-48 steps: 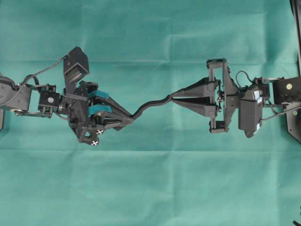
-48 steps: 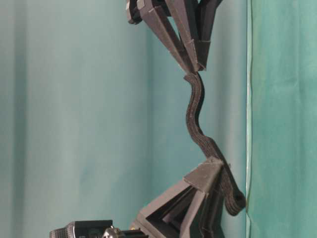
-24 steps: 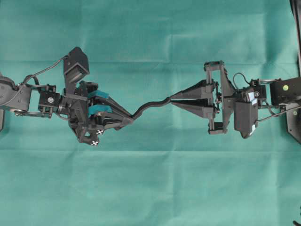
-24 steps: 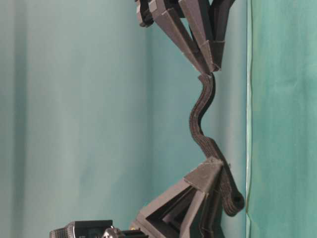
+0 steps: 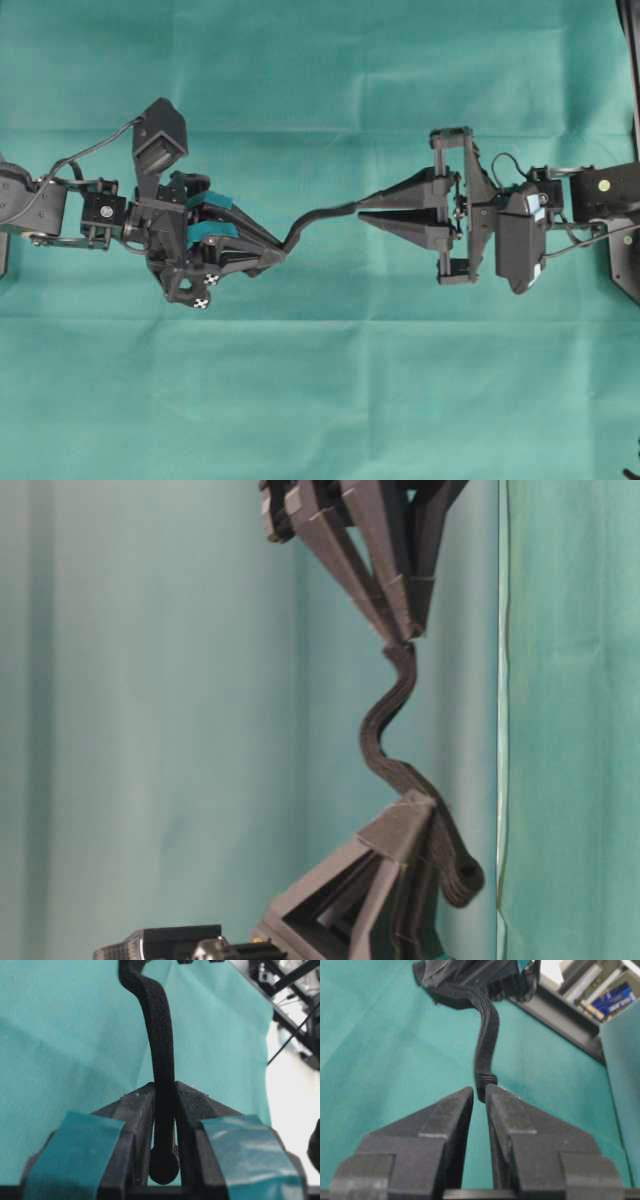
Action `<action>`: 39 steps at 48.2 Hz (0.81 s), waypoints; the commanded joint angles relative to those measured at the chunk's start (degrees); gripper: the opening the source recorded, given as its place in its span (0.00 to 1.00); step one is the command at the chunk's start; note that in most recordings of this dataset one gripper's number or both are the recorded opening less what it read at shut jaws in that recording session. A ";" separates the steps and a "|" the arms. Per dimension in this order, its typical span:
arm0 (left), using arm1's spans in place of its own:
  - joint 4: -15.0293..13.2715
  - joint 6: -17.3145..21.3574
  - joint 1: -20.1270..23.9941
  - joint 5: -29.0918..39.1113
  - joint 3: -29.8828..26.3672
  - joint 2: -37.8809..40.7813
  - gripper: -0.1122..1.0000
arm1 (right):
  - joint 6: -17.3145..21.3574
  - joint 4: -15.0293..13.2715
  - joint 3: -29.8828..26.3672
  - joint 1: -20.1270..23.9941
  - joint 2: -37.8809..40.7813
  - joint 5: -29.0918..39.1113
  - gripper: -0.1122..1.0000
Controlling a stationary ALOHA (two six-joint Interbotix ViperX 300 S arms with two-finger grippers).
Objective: Peel off the Velcro with your right arm.
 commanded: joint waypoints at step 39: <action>-0.18 0.09 -0.09 -2.72 -0.79 -1.32 0.19 | 0.09 0.00 -1.58 0.44 -0.44 -2.90 0.05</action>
